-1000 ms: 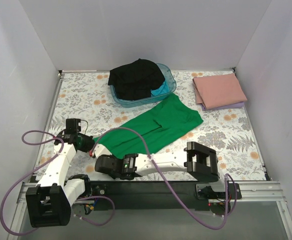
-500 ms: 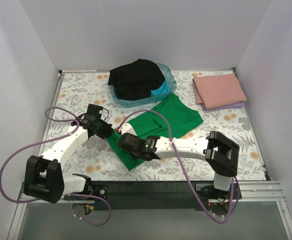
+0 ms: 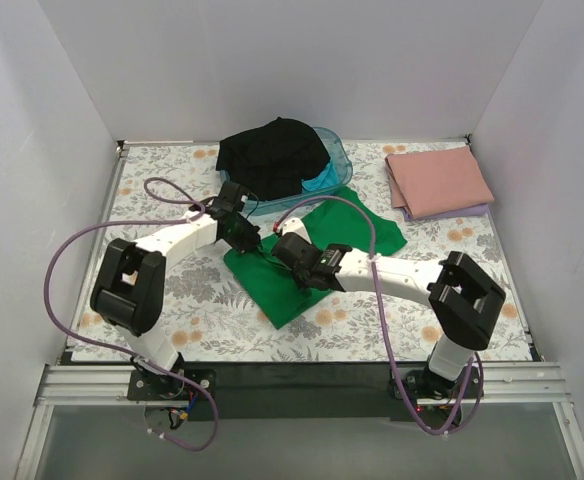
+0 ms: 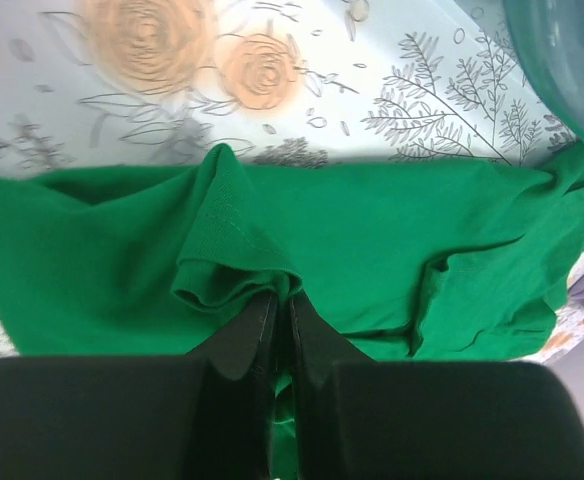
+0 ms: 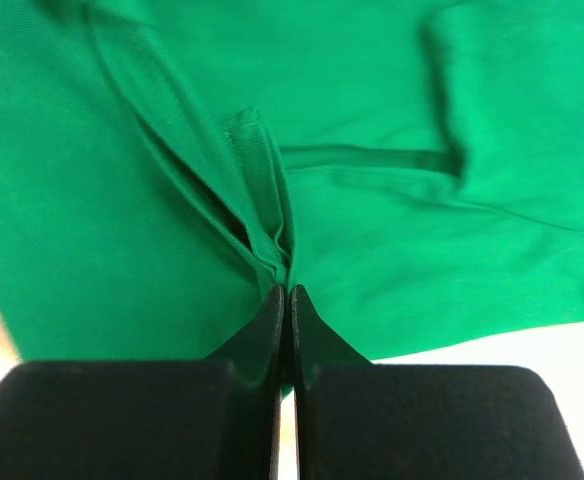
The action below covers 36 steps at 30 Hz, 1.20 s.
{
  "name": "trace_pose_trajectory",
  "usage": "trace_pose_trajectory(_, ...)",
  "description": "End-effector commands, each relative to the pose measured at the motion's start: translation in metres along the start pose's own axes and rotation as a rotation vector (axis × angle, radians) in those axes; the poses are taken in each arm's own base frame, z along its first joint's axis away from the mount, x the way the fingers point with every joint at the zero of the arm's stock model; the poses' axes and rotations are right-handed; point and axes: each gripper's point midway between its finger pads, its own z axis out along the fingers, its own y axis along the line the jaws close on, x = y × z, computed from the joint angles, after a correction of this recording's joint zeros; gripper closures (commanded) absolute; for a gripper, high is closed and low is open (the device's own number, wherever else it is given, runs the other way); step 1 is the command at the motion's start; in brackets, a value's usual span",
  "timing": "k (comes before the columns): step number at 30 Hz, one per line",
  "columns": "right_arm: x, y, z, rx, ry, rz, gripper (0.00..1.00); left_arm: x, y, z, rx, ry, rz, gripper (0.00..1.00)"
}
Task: Fold and stack the t-shirts
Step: Fold the tshirt
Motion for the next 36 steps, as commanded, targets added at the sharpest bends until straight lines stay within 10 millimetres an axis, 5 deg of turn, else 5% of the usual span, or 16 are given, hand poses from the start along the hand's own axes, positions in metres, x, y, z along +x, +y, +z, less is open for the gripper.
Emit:
trace_pose_trajectory(1,-0.007,-0.032,-0.004,0.071,-0.022,0.004,0.99,-0.004,-0.027,0.001,0.035,-0.039,0.032,1.00)
trace_pose_trajectory(5,-0.004,-0.057,0.005,0.110,0.006,0.037,0.99,0.001,-0.042,0.013,0.032,-0.027,0.063,1.00)
trace_pose_trajectory(15,0.009,-0.084,0.025,0.147,0.069,0.095,0.99,0.012,-0.056,0.052,-0.037,-0.003,0.121,1.00)
trace_pose_trajectory(19,0.014,-0.091,0.032,0.152,0.093,0.121,0.76,0.017,-0.070,0.055,-0.009,0.012,0.180,0.52)
trace_pose_trajectory(22,0.017,-0.098,0.033,0.174,0.098,0.152,0.60,0.024,-0.083,0.050,0.015,0.006,0.227,0.36)
trace_pose_trajectory(23,0.019,-0.104,0.034,0.189,0.102,0.185,0.59,0.029,-0.086,0.048,0.023,0.010,0.243,0.22)
trace_pose_trajectory(29,0.021,-0.128,0.025,0.232,0.091,0.290,0.45,0.042,-0.103,0.019,0.084,0.002,0.324,0.10)
trace_pose_trajectory(30,0.017,-0.127,0.021,0.220,0.080,0.286,0.43,0.043,-0.106,0.013,0.094,-0.004,0.334,0.02)
trace_pose_trajectory(33,0.008,-0.120,0.014,0.167,0.060,0.285,0.35,0.043,-0.111,-0.011,0.118,-0.038,0.352,0.02)
trace_pose_trajectory(34,0.003,-0.118,0.010,0.144,0.047,0.280,0.23,0.041,-0.112,-0.019,0.126,-0.046,0.347,0.02)
trace_pose_trajectory(36,-0.003,-0.109,0.005,0.085,0.035,0.280,0.16,0.033,-0.108,-0.040,0.139,-0.085,0.340,0.02)
